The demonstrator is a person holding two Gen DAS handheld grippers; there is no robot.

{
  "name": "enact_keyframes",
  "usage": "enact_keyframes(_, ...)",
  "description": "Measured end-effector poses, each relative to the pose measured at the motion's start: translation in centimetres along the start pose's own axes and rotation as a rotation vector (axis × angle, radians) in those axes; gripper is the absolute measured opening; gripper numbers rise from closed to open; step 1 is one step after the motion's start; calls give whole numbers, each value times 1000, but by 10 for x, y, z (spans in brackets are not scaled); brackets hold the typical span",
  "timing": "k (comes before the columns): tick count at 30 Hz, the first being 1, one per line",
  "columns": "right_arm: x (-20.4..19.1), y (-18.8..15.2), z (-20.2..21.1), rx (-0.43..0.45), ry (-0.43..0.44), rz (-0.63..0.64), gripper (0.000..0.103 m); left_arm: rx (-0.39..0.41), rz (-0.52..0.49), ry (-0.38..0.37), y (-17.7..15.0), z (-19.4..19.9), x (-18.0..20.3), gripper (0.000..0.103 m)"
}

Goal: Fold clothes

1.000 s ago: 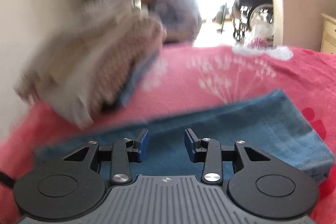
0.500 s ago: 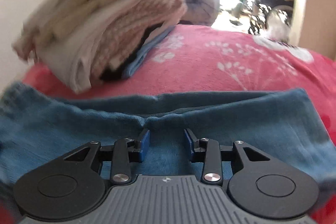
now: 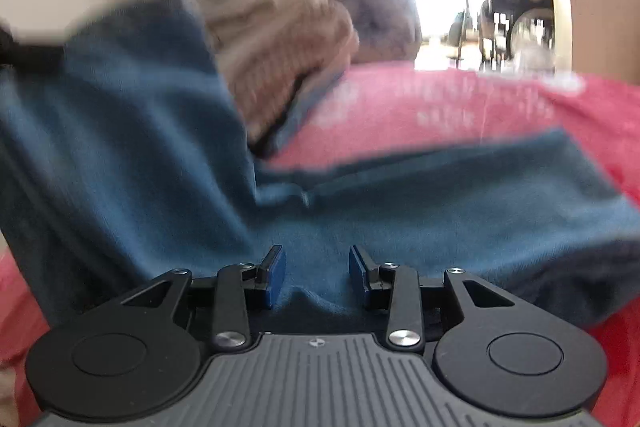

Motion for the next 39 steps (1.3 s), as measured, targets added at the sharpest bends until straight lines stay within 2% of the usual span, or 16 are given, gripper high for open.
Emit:
enact_keyframes(2, 7, 5, 3, 30, 28, -69, 38, -2, 5, -11, 5, -10, 2, 20)
enact_keyframes(6, 26, 23, 16, 148, 106, -257, 39, 4, 13, -26, 10, -16, 12, 20)
enact_keyframes(9, 35, 33, 19, 159, 151, -296, 39, 0, 13, -30, 14, -8, 17, 20)
enact_keyframes(11, 46, 37, 30, 197, 174, -355, 39, 2, 31, -45, 20, -12, 22, 20)
enact_keyframes(16, 85, 26, 84, 332, 95, -529, 39, 25, 129, -101, 43, -42, 35, 18)
enact_keyframes(19, 102, 11, 121, 406, 35, -613, 39, 53, 119, -106, 60, -68, 47, 17)
enact_keyframes(23, 113, 0, 146, 428, -26, -661, 39, 83, 82, -72, 76, -124, 63, 15)
enact_keyframes(26, 118, -8, 153, 431, -61, -695, 39, 24, -27, -17, 66, -182, 73, 15)
enact_keyframes(28, 122, -15, 156, 438, -74, -737, 46, -44, -56, -10, 54, -210, 74, 17)
enact_keyframes(31, 128, -28, 158, 448, -78, -804, 52, -57, -59, -22, 48, -208, 73, 26)
enact_keyframes(33, 130, -38, 158, 463, -61, -856, 57, -2, -37, -62, 56, -184, 72, 53)
enact_keyframes(36, 134, -51, 154, 486, -20, -974, 66, 69, -15, -67, 70, -137, 59, 63)
enact_keyframes(37, 137, -55, 152, 492, -18, -1011, 71, 78, -17, -59, 72, -121, 51, 64)
enact_keyframes(39, 143, -61, 146, 502, -31, -1079, 74, 75, -27, -19, 66, -92, 30, 67)
Point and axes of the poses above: each gripper's, at about its wrist camera, not at the fingertips, and z roughly against the way its jaws point, x to its right, y to its top, the point moved 7 cm from there along -z, roughly the way its jaws point, and after that the axes turned 10 degrees about y, right-handed, at the moved point
